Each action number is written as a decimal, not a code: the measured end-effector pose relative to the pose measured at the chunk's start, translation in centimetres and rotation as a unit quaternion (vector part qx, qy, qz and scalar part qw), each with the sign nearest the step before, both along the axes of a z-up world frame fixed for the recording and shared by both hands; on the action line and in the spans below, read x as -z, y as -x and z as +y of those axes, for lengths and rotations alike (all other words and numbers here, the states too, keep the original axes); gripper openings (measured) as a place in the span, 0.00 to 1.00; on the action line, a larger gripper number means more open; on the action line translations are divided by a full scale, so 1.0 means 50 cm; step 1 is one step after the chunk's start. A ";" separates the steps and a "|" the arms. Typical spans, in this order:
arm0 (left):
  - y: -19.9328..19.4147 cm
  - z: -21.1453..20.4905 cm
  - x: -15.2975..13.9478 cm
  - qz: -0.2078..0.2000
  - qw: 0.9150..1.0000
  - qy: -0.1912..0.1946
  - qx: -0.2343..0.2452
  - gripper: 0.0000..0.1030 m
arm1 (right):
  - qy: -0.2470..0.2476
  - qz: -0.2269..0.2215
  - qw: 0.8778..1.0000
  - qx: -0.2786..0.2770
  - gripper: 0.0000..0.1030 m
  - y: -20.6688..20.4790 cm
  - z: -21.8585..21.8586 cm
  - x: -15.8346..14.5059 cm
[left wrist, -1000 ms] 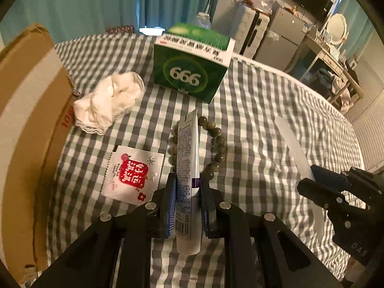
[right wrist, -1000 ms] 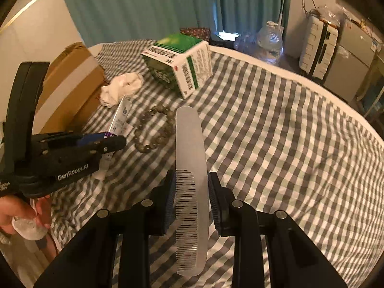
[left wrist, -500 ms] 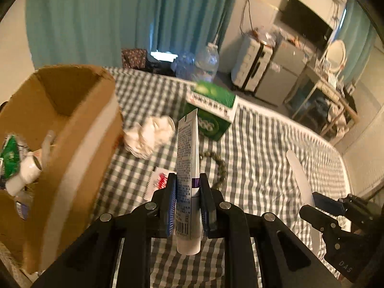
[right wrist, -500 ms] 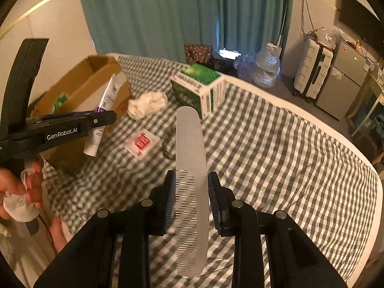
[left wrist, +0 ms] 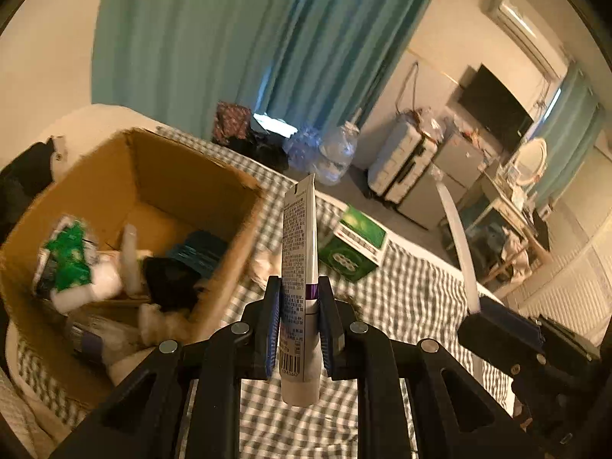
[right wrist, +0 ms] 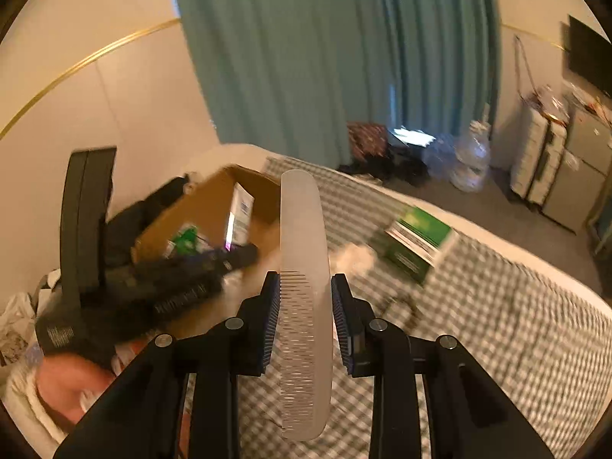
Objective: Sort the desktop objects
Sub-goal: 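Carry the toothpaste tube and comb into the cardboard box and release both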
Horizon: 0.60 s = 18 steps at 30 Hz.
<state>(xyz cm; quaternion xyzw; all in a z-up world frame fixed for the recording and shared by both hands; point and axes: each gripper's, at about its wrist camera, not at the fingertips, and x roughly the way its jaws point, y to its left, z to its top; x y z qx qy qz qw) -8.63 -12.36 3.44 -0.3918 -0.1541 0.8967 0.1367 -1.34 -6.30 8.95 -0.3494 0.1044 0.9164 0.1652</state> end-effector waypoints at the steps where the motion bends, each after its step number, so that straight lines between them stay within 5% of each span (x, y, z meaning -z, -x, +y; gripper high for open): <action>1: 0.000 -0.013 -0.005 0.006 1.000 0.011 -0.007 0.17 | 0.000 0.003 1.000 -0.005 0.26 0.018 -0.009 -0.002; 3: 0.003 -0.034 -0.009 0.016 0.999 0.025 -0.017 0.17 | 0.007 0.007 1.000 -0.015 0.26 0.060 -0.023 -0.005; 7: 0.016 -0.114 -0.015 0.031 0.997 -0.008 -0.065 0.17 | 0.024 0.013 0.999 -0.039 0.26 0.139 -0.050 0.004; 10: 0.030 -0.149 -0.007 0.033 0.995 0.013 -0.093 0.17 | 0.017 0.006 0.998 -0.054 0.26 0.194 -0.064 0.013; 18: 0.075 -0.231 0.045 0.002 0.989 0.021 -0.148 0.17 | 0.042 -0.002 0.997 -0.066 0.26 0.308 -0.061 0.072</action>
